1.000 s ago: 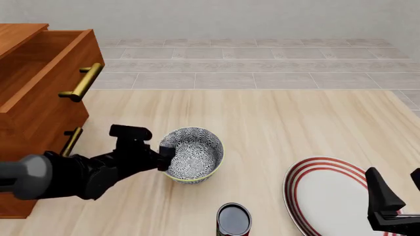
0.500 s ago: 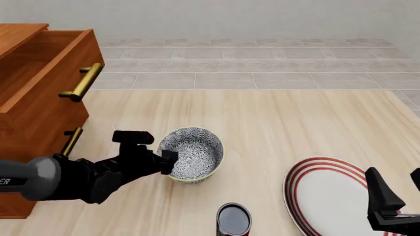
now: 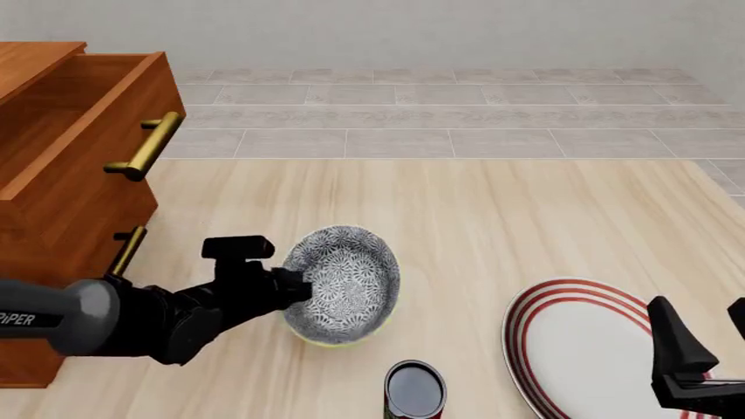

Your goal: Put the bowl on top of the cabinet.

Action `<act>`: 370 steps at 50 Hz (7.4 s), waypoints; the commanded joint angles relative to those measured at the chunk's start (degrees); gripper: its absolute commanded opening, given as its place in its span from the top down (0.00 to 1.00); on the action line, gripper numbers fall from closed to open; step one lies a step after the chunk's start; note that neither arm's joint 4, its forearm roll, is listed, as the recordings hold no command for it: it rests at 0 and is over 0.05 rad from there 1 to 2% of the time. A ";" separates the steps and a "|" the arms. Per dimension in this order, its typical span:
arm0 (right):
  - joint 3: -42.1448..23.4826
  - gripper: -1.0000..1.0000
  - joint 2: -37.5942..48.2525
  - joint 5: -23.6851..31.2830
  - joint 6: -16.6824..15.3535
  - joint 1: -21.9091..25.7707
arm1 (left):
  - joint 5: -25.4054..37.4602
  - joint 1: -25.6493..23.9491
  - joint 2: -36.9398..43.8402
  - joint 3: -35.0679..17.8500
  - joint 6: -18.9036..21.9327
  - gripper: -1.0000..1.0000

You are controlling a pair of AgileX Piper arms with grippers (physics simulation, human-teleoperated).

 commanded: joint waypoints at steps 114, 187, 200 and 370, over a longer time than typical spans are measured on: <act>-0.03 0.00 -1.48 1.13 -0.76 -0.11 | 21.04 -2.11 -23.60 -7.06 3.86 1.00; -0.08 0.00 -1.34 0.86 -0.81 -0.34 | 44.31 2.56 -29.91 -27.50 7.51 1.00; -0.07 0.00 -1.32 0.80 -0.91 -0.34 | 46.79 2.09 -29.80 -31.10 7.22 1.00; 0.01 0.00 2.25 -1.94 1.20 0.49 | 53.67 42.52 -37.23 -42.10 -0.11 1.00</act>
